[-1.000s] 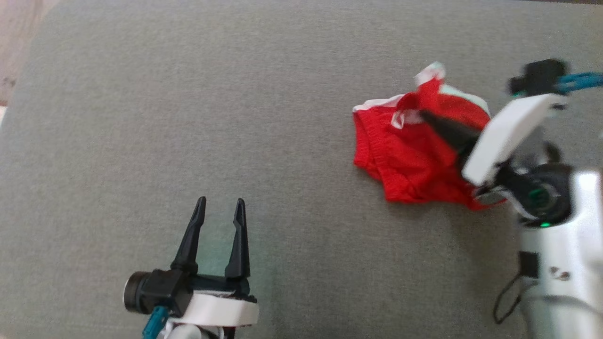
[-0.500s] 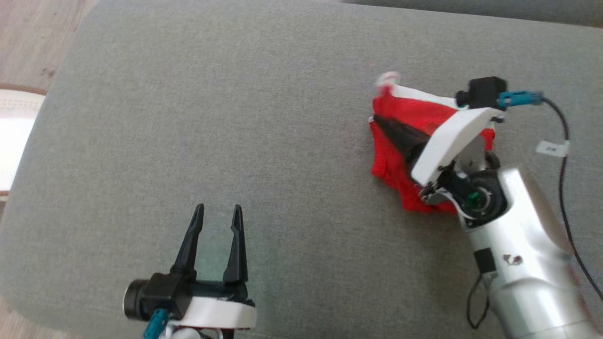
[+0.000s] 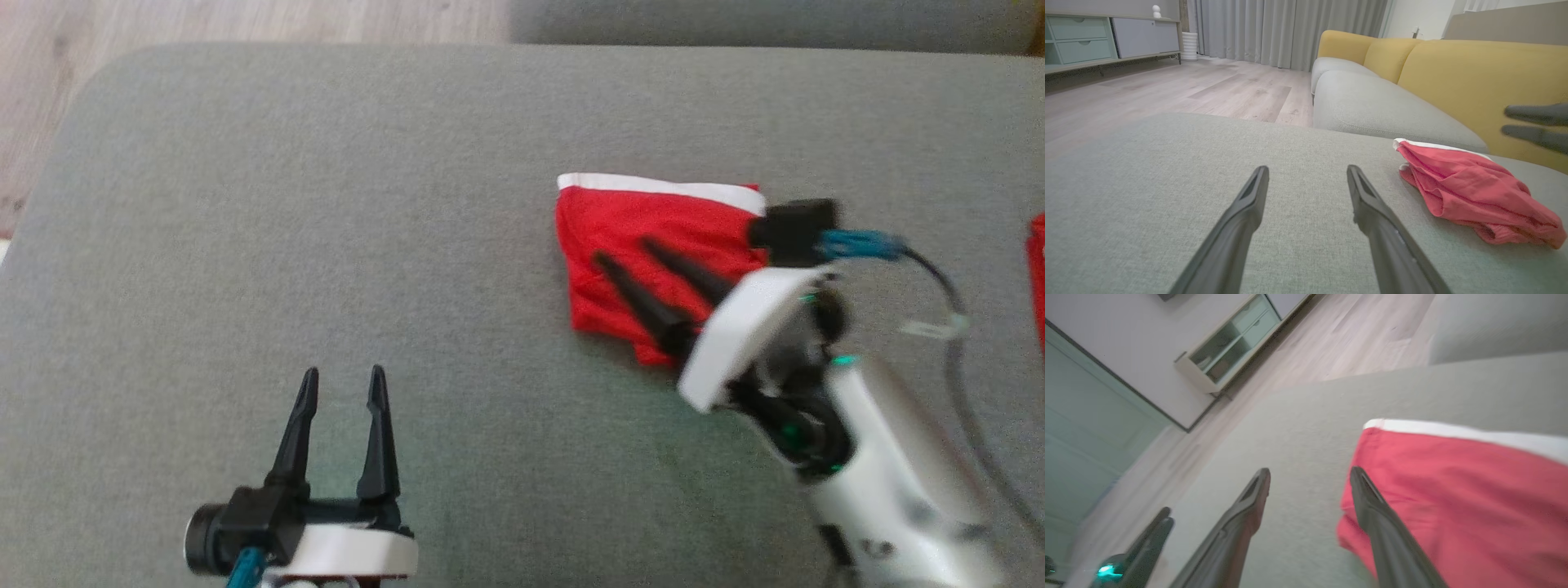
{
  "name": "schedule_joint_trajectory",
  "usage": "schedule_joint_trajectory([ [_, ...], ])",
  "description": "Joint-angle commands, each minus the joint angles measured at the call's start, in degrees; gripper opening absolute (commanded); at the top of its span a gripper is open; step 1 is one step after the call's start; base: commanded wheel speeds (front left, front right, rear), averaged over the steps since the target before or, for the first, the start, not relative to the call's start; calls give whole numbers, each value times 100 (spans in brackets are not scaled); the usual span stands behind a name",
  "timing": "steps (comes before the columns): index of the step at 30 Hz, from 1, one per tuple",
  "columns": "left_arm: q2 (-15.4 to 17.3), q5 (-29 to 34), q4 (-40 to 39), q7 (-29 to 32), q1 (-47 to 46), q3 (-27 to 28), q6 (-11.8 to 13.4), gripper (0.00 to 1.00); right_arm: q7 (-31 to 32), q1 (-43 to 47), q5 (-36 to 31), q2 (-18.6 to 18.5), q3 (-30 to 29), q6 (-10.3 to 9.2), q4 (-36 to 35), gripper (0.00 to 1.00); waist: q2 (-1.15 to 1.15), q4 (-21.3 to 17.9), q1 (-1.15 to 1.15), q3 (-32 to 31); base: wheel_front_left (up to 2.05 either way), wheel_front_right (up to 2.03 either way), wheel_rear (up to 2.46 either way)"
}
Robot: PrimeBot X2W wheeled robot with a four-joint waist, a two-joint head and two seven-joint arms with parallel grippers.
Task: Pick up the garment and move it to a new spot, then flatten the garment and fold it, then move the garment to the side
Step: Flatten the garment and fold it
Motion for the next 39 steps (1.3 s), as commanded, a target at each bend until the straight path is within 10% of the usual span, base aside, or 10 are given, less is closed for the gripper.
schedule_joint_trajectory([
  [1,-11,75,-205,-37,23,269,-14,100,-412,65,-501,-324,-54,39,-503,100,0,-160,1,-166,0,0,0],
  [15,-11,229,-266,-37,467,536,-146,100,-2364,1380,-1810,-1242,-1492,39,-621,93,0,-390,1,-517,0,0,0],
  [18,-11,234,-283,-37,413,494,-179,100,-2422,1225,-1792,-1274,-1372,39,-409,0,0,-318,1,-401,0,0,0],
  [39,-11,76,-202,-37,107,260,-100,100,-2898,-353,-1216,-993,1163,39,2028,0,0,470,1,39,0,0,0],
])
